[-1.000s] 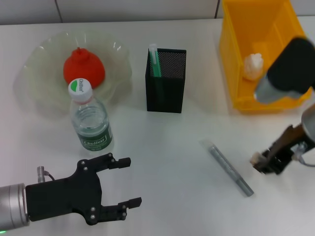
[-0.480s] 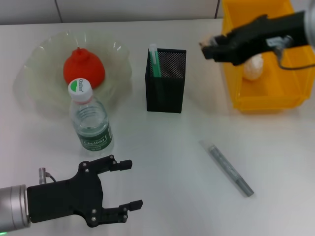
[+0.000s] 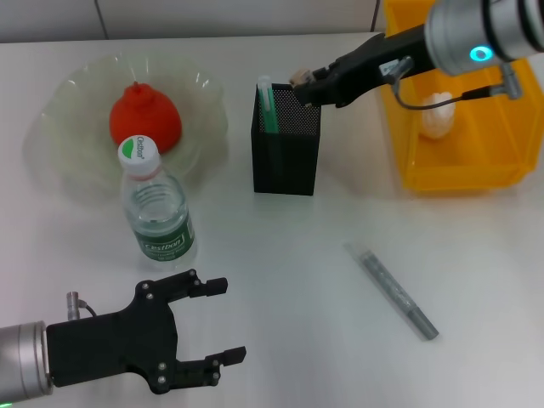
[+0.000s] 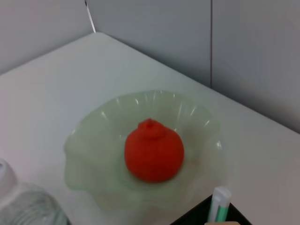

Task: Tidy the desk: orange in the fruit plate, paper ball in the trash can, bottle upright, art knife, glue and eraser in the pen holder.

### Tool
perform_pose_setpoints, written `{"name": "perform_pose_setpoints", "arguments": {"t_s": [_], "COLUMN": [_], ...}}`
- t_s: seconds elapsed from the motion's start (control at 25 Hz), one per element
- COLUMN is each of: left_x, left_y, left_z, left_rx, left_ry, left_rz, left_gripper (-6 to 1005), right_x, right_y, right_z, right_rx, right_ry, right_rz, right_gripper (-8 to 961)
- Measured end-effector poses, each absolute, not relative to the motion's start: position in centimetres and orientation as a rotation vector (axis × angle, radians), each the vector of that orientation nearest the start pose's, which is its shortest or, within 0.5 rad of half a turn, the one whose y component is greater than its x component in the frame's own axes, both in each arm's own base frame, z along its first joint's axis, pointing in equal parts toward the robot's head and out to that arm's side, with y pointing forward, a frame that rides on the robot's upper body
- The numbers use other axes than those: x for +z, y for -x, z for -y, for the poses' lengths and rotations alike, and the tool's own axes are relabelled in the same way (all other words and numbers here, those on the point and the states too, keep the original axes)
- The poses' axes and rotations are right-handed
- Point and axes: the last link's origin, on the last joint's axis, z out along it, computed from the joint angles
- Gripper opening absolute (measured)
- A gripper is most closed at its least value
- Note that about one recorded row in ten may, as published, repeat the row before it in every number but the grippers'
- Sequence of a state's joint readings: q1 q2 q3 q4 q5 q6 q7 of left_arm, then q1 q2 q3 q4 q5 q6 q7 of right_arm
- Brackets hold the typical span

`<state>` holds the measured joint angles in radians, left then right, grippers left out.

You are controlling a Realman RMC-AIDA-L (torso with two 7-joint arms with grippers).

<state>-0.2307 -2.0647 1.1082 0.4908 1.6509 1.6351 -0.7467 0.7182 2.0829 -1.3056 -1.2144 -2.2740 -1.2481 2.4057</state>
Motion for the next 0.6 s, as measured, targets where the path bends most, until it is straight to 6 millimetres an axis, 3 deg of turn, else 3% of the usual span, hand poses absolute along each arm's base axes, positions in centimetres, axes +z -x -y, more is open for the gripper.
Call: {"name": "perform_pose_setpoints", "arguments": {"t_s": [0.16,0.36,0.6], "left_x": [-4.7,-4.7,-4.7], "left_y": [30.2,30.1,30.1], "left_z": [-21.5,-21.5,-21.5], "left_rx": [-0.837,-0.838,-0.837], "left_ry": [2.797,2.800,2.800], "left_rz": [0.160,0.158,0.161], "left_gripper": [802,802,802], "right_x": [-2.3,-2.3,-0.4], "right_y": [-11.4,-10.8,-9.9], "right_z": [-41.4,-41.5,-39.9], "right_rx": [0.094,0.098,0.051], "right_ry": [2.665,2.670,2.656], "right_rz": [-0.720,-0.698,-0.799], "right_gripper": [310,317,565]}}
